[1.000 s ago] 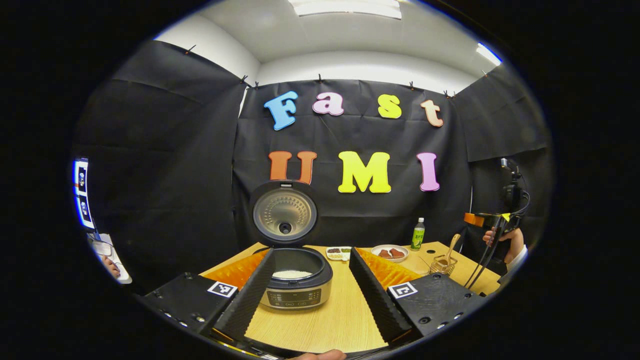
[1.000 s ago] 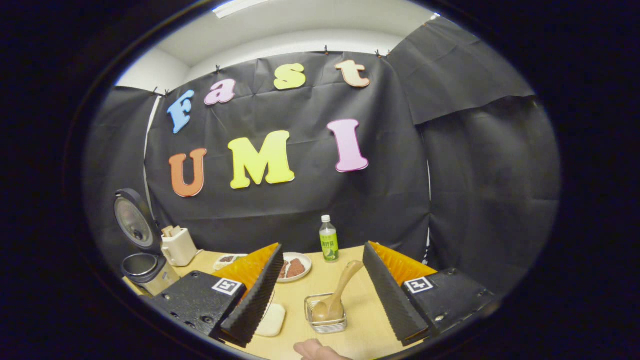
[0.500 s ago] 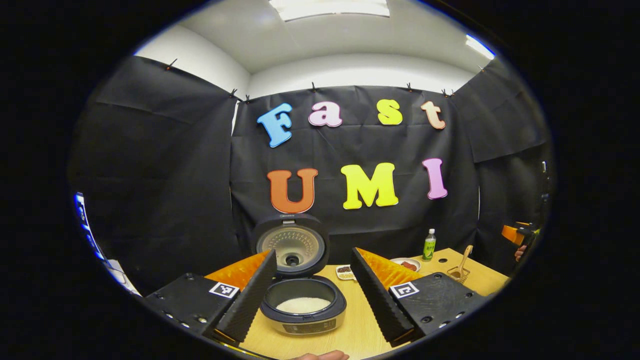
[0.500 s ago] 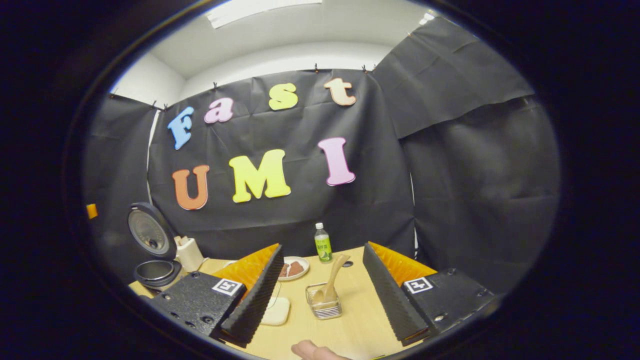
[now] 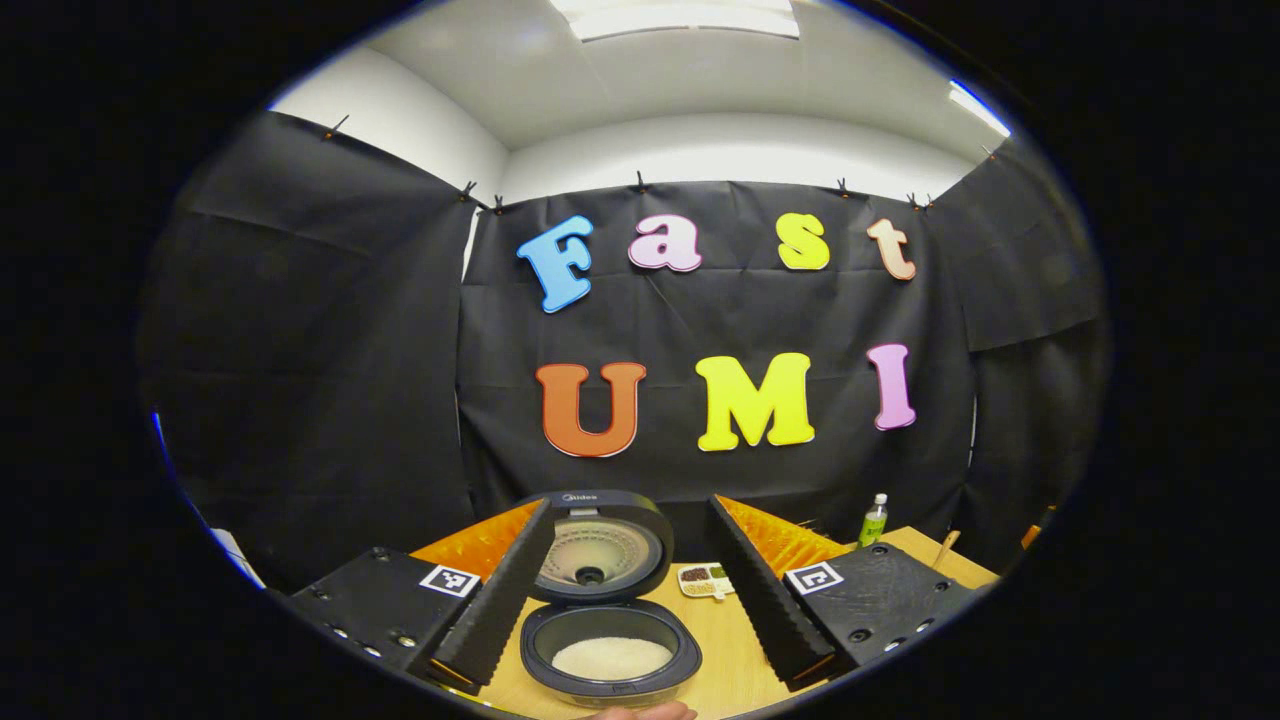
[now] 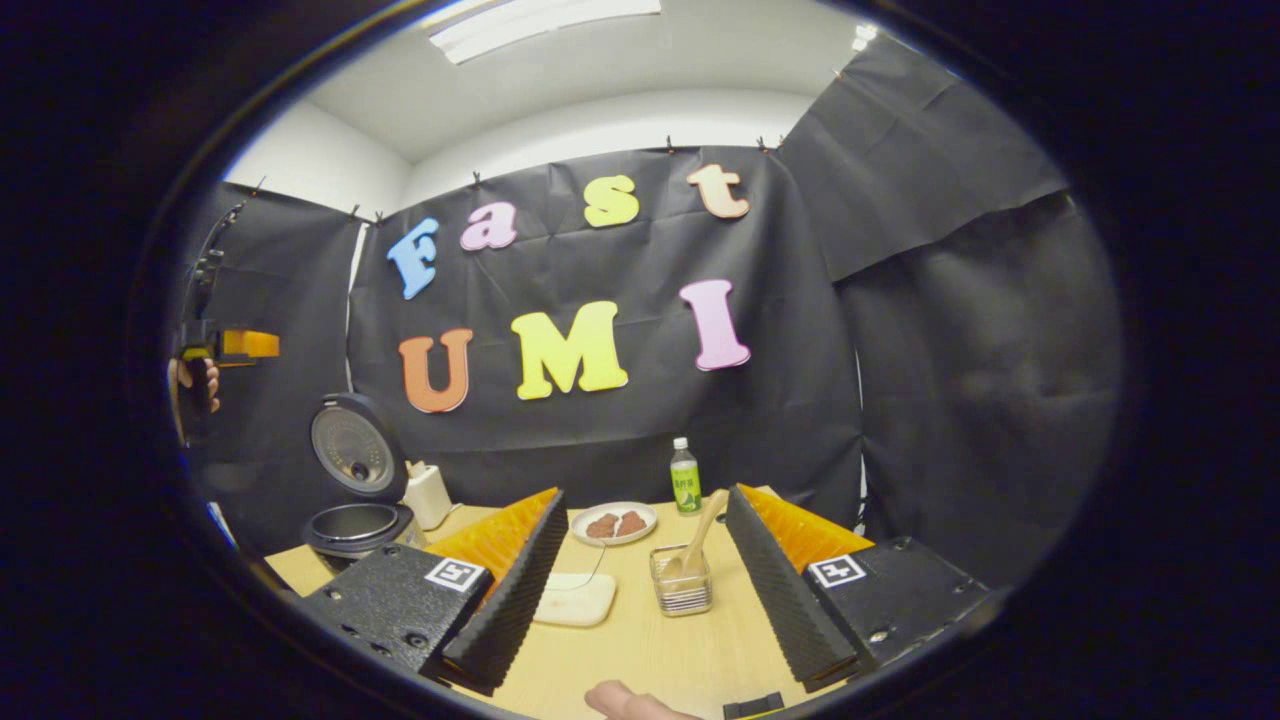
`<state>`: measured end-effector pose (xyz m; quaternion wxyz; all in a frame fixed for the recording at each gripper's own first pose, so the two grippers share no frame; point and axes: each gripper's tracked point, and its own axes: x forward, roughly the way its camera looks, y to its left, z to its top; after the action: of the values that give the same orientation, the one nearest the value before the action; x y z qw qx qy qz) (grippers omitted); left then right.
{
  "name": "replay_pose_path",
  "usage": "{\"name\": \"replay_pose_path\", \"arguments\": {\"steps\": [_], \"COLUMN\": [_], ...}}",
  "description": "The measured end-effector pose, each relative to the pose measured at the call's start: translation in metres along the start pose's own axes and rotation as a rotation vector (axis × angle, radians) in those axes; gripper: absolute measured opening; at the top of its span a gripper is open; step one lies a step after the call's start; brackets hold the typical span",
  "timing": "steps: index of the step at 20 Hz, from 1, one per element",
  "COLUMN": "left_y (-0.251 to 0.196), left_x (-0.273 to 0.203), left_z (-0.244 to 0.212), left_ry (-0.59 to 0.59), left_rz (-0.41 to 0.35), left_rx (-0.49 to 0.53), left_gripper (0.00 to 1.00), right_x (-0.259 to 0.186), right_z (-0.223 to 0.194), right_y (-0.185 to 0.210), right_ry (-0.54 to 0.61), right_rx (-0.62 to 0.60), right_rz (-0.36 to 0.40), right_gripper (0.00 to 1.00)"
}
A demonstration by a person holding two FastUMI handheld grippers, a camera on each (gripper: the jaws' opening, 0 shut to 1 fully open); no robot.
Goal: Close the left gripper, press the button to open the rice cooker; take a wooden spoon from the chopstick holder with the right hand, scoop a spoonful of rice and pour it into the rice cooker, then put the wooden spoon back into the chopstick holder.
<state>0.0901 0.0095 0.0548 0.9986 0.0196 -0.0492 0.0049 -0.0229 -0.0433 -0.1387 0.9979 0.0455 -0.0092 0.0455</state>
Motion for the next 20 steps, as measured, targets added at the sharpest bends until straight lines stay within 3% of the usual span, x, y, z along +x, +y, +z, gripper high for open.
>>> {"name": "replay_pose_path", "arguments": {"steps": [5,9,14,18,19,20], "left_y": [0.016,0.032,0.040,0.058,0.064,0.068], "left_x": [0.068,0.140,0.207,0.225,0.226,0.227], "left_z": [0.007,-0.017,-0.050,-0.077,-0.085,-0.099], "left_ry": [-0.069,-0.057,0.016,0.092,0.117,0.173], "left_rz": [0.035,0.089,0.135,0.172,0.185,0.190], "left_rx": [0.025,0.004,-0.012,-0.035,-0.032,-0.033], "left_gripper": [0.95,0.96,0.96,0.96,0.89,0.97], "right_x": [0.003,0.009,0.019,0.022,0.022,0.023], "right_z": [-0.014,-0.022,-0.009,-0.008,-0.009,-0.010], "right_y": [-0.002,-0.004,-0.001,0.004,0.005,0.005], "right_ry": [0.012,-0.014,-0.117,-0.139,-0.131,-0.126], "right_rx": [-0.059,-0.060,0.048,0.098,0.108,0.117], "right_rz": [0.016,0.023,0.059,0.092,0.098,0.102], "right_gripper": [1.00,1.00,1.00,1.00,1.00,1.00]}}
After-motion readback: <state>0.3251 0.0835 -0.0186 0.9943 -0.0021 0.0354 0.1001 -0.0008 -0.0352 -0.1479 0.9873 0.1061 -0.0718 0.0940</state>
